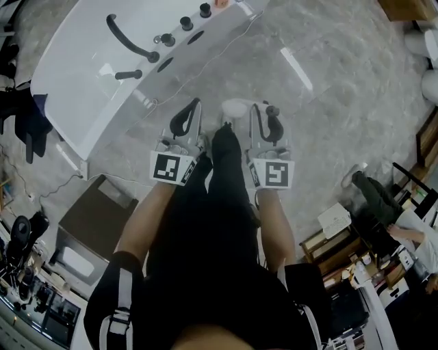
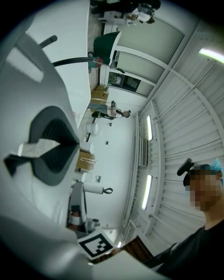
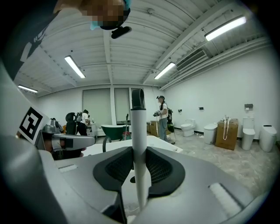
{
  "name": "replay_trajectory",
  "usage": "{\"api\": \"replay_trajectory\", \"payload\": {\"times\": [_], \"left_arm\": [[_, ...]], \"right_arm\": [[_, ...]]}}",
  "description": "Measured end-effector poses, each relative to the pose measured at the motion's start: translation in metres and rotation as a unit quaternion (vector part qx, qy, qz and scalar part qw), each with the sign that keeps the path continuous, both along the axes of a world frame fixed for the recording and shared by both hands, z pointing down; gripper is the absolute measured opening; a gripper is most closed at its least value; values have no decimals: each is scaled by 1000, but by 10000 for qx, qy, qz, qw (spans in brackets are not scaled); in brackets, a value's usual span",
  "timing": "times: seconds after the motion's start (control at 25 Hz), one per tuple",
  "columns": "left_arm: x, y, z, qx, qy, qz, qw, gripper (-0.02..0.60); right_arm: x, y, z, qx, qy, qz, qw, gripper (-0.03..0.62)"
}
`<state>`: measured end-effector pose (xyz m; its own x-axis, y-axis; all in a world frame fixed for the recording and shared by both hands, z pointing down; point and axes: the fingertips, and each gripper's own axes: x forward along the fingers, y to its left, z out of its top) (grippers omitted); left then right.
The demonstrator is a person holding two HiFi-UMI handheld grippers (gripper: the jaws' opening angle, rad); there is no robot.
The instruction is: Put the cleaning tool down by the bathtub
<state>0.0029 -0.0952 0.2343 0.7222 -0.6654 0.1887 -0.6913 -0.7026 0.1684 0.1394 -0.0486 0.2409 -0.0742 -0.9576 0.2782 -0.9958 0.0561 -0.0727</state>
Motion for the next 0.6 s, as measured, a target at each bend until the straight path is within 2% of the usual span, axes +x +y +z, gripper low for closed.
{"api": "replay_trajectory", "payload": {"times": [0.6], "left_arm": [[25,-71,94,-276,-20,-348,9990,7]], "right_arm": [[19,-84,111,-314,-20,-300,9991,92]]}}
